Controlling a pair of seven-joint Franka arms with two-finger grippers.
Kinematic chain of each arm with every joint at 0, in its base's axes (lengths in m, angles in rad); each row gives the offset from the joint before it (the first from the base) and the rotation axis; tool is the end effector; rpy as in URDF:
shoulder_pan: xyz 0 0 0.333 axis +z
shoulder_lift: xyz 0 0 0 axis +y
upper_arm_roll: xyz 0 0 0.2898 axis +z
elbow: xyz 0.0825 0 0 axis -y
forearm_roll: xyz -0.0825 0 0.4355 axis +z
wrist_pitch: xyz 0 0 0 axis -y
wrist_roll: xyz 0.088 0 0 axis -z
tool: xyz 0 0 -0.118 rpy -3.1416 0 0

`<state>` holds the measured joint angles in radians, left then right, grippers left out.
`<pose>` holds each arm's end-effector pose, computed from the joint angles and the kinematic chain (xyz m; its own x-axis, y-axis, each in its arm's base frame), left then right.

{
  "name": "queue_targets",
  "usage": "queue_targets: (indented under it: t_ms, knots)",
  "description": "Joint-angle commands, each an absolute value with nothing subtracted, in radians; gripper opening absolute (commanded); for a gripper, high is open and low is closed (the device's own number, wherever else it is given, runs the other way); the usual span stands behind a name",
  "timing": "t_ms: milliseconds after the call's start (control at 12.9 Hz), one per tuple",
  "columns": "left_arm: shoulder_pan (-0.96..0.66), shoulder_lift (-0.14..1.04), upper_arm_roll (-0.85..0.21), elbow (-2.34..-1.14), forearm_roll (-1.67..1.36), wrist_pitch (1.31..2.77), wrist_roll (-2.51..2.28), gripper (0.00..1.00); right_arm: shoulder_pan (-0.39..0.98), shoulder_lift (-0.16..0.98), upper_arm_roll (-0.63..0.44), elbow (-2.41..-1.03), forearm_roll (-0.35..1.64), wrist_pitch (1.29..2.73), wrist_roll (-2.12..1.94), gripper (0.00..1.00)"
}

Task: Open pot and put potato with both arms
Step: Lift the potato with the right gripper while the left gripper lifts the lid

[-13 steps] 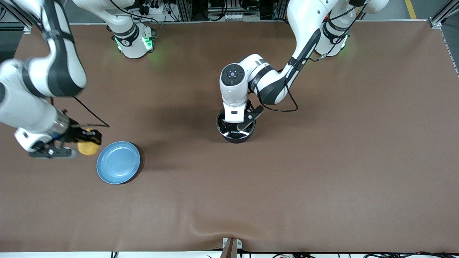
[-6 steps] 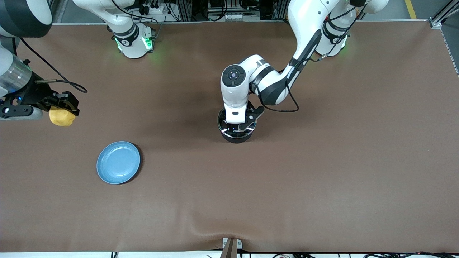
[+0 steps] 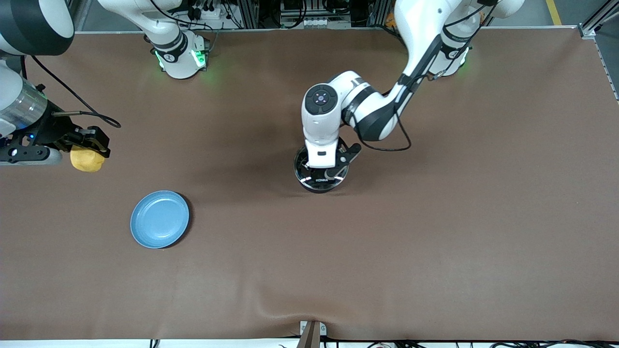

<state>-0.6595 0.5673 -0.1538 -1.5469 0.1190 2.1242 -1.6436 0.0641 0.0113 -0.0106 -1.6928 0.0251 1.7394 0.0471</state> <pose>0.5150 -0.5180 0.2653 0.7014 0.7125 0.0186 0.7122 -0.7017 0.0187 0.6195 0.0357 0.5309 0.9994 0.0022 0.0340 0.0031 -0.9996 -0.0264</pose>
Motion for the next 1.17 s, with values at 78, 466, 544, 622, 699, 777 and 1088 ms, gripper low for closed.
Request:
queue_targets:
  t_ms: [78,466,544,622,699,777,1088]
  knots:
    - [-0.623,0.476,-0.156,-1.56,0.106,2.056,-1.593,0.0,0.071,0.017,-0.011,-1.68,0.017,1.733,0.069,0.0]
    - [-0.525,0.384,-0.16,-1.563,0.08,1.959,-1.427,0.0,0.237,0.073,-0.011,-1.677,0.015,1.844,0.308,0.0]
    - [-0.497,0.364,-0.16,-1.566,0.066,1.929,-1.366,0.0,0.268,0.095,-0.011,-1.675,0.017,1.868,0.375,0.0]
    - [-0.474,0.345,-0.16,-1.572,0.066,1.896,-1.3,0.0,0.306,0.121,-0.011,-1.671,0.015,1.897,0.441,0.0]
    - [-0.447,0.322,-0.16,-1.586,0.066,1.878,-1.231,0.0,0.342,0.145,-0.011,-1.664,0.014,1.917,0.495,0.0]
    - [-0.424,0.293,-0.16,-1.618,0.066,1.872,-1.163,0.0,0.372,0.173,-0.011,-1.651,0.012,1.928,0.555,0.0]
    - [-0.344,0.18,-0.158,-1.751,0.066,1.879,-0.921,0.0,0.538,0.337,-0.012,-1.53,-0.053,1.953,0.851,0.0]
